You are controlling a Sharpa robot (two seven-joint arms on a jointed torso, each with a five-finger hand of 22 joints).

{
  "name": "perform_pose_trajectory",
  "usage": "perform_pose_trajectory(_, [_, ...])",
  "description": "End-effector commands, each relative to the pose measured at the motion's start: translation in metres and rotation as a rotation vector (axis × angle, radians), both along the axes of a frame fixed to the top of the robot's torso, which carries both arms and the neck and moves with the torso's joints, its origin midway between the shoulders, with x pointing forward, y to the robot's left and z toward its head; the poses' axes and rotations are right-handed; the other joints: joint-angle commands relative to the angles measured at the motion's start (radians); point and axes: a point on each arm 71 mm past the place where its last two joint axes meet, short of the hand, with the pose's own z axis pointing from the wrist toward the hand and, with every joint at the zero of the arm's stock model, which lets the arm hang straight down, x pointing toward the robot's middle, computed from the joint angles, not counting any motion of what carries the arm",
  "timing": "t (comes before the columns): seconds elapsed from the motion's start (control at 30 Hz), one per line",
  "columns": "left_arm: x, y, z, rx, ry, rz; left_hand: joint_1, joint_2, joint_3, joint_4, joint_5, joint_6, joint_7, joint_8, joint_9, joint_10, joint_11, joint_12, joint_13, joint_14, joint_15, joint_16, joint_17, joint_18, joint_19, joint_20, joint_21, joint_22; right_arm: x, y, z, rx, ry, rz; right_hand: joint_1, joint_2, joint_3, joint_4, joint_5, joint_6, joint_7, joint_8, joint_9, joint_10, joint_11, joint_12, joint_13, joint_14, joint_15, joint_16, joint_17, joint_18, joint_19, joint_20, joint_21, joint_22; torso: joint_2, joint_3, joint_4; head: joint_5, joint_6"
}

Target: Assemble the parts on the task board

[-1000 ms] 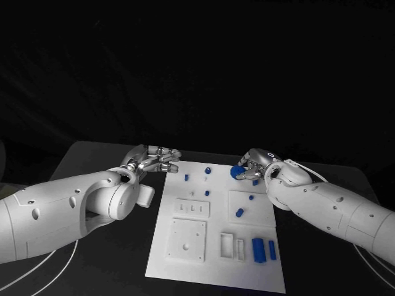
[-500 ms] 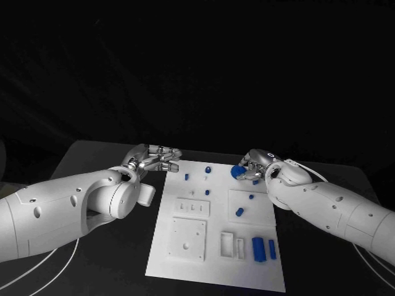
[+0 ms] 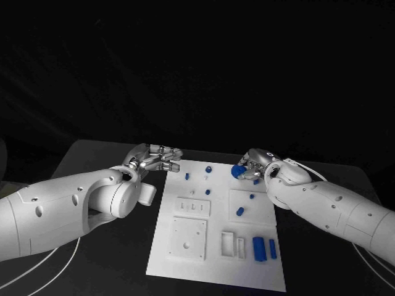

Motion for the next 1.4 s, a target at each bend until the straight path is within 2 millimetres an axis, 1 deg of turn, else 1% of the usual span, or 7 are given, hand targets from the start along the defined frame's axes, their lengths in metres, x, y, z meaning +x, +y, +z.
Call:
perform_pose_trajectory(0.03, [0.000,-0.003,0.001,-0.004,-0.002,-0.022,0.005,-0.003,0.008,0.001,0.005,0.002,0.002,-0.004,0.001,-0.003,0.000,0.002,0.001,-0.006,0.003,0.001,-0.001,-0.003,-0.008,0.000,0.006,0.002,-0.003,-0.001,-0.010,-0.047,0.037,0.010,0.009,0.029,0.013,-0.005,-0.012,0.126,-0.014,0.006,0.020,0.000,-0.005,0.006,0.001,0.003,-0.006,0.002,0.001,-0.016,0.049,-0.005,0.006,0.046,-0.001,-0.0006,-0.0013,0.002,-0.001])
perform_pose_trajectory(0.13, [0.000,-0.003,0.001,-0.004,0.000,-0.022,0.005,-0.003,0.009,0.000,0.006,0.002,0.003,-0.004,0.001,-0.003,0.000,0.002,0.001,-0.006,0.002,0.001,-0.001,-0.003,-0.008,0.000,0.006,0.002,-0.003,0.000,-0.009,-0.046,0.027,0.012,0.009,0.046,0.019,-0.010,-0.056,0.141,-0.017,0.006,0.023,0.003,-0.006,0.007,0.002,0.003,-0.006,0.001,0.002,-0.018,0.049,-0.006,0.008,0.049,-0.001,-0.0007,-0.0017,0.003,-0.001])
perform_pose_trajectory(0.2, [-0.001,-0.003,0.001,-0.003,0.001,-0.023,0.006,-0.003,0.009,0.000,0.006,0.002,0.003,-0.004,0.001,-0.003,0.000,0.002,0.001,-0.006,0.002,0.001,-0.001,-0.003,-0.008,0.000,0.006,0.002,-0.004,0.002,-0.008,-0.045,0.015,0.015,0.012,0.058,0.020,-0.014,-0.108,0.148,-0.018,0.006,0.024,0.004,-0.006,0.008,0.003,0.004,-0.006,0.002,0.004,-0.020,0.049,-0.006,0.009,0.052,0.000,-0.0009,-0.0009,0.003,-0.001])
perform_pose_trajectory(0.3, [-0.001,-0.002,0.000,-0.003,0.001,-0.022,0.006,-0.003,0.009,0.000,0.006,0.002,0.003,-0.004,0.001,-0.003,0.000,0.002,0.001,-0.006,0.002,0.001,-0.001,-0.003,-0.008,0.000,0.006,0.002,-0.004,0.003,-0.007,-0.044,0.004,0.019,0.010,0.061,0.015,-0.015,-0.122,0.152,-0.020,0.006,0.025,0.006,-0.006,0.010,0.004,0.004,-0.007,0.002,0.005,-0.021,0.050,-0.007,0.009,0.055,0.000,-0.0014,0.0002,0.002,-0.001])
perform_pose_trajectory(0.77, [-0.001,-0.001,0.000,0.000,0.009,-0.022,0.005,-0.005,0.013,-0.003,0.007,-0.003,0.004,-0.004,0.001,-0.006,0.001,0.002,0.001,-0.007,0.003,0.001,-0.002,-0.003,-0.012,0.000,0.009,0.004,-0.011,0.017,0.007,-0.051,-0.107,0.060,0.013,0.050,0.007,-0.002,-0.136,0.156,-0.022,0.006,0.024,0.009,-0.009,0.011,0.006,0.005,-0.009,0.002,0.008,-0.022,0.052,-0.009,0.018,0.065,0.000,-0.0013,0.0004,0.008,0.001])
perform_pose_trajectory(1.07, [-0.001,-0.001,0.000,0.000,0.009,-0.024,0.005,-0.005,0.013,-0.003,0.007,-0.003,0.004,-0.004,0.001,-0.006,0.001,0.002,0.001,-0.007,0.003,0.001,-0.002,-0.003,-0.012,0.000,0.009,0.004,-0.029,0.059,0.029,-0.015,-0.209,0.160,0.016,0.037,0.014,0.011,-0.134,0.161,-0.024,0.006,0.022,0.013,-0.010,0.015,0.009,0.006,-0.009,0.002,0.010,-0.023,0.054,-0.009,0.039,0.076,0.000,-0.0021,0.0009,0.007,0.002])
perform_pose_trajectory(1.4, [-0.001,-0.004,0.000,-0.002,0.009,-0.030,0.005,-0.006,0.015,-0.005,0.008,-0.004,0.005,-0.004,0.001,-0.007,0.001,0.002,0.001,-0.007,0.003,0.001,-0.002,-0.002,-0.013,0.001,0.011,0.005,-0.036,0.098,0.027,-0.019,-0.231,0.211,0.018,0.034,0.017,0.016,-0.135,0.159,-0.023,0.006,0.021,0.012,-0.010,0.012,0.008,0.005,-0.009,0.001,0.009,-0.024,0.055,-0.009,0.043,0.080,0.001,-0.0019,0.0031,0.007,0.006])
